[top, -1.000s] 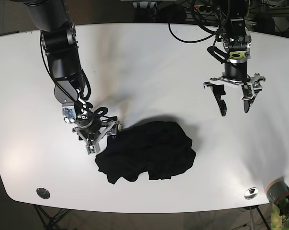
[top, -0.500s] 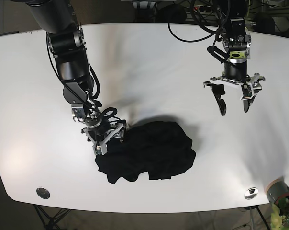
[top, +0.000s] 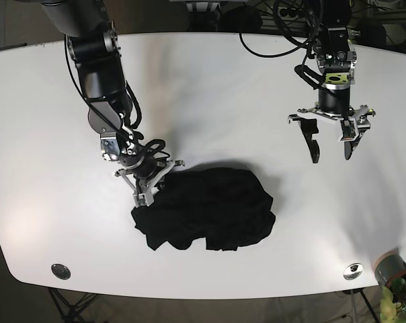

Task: Fold the T-shirt properly
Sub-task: 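Lift the shirt with the right gripper and drag it across the table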

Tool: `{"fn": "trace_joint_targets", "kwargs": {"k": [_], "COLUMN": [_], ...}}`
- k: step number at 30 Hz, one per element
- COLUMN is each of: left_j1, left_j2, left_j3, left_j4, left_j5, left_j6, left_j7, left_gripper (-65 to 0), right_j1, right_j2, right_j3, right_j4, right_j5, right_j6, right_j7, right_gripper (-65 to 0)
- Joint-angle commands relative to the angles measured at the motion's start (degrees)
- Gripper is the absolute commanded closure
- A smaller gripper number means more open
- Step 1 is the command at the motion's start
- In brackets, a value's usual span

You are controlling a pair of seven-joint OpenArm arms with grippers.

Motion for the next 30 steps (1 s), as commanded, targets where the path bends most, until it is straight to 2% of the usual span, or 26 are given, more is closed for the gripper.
{"fn": "trace_joint_targets", "kwargs": {"k": [1,12,16,19,23,30], "left_j1": [-0.37,-0.37,-0.37,-0.37,-0.37,-2.83], "left_j2": [-0.34,-0.34,-0.87,-1.83,-3.94,-6.76], "left_j3": [-0.04,0.49,1.89,4.18,7.43,11.57], "left_j4": [0.66,0.39,0.39,0.48,0.39,0.39], "left_j5": [-0.29,-0.29,-0.29,0.06,0.06,0.06], "left_j6": [0.05,-0.04,-0.04,-0.04,-0.04,-0.04], "left_j7": [-1.22,-1.22,-1.22,-1.22,-1.22,-1.22], "left_gripper": [-42.1,-42.6,-42.8,-42.8,-42.8,-42.9], "right_j1": [-0.45,-11.71,-11.27,-9.51,-5.55,3.33], "right_j2": [0.99,2.66,4.86,6.18,10.49,15.06], "right_j3": [0.25,3.51,3.51,3.51,3.51,3.42], "right_j4": [6.34,37.28,44.14,47.04,48.18,49.41], "right_j5": [0.54,-0.08,-0.08,-0.08,0.63,0.89], "right_j6": [-0.02,-0.10,-0.10,0.16,0.42,0.60], "right_j7": [-0.63,-12.15,-14.78,-15.14,-15.05,-15.05], "right_gripper": [-2.2,-2.2,-2.2,-2.2,-2.2,-2.2]}}
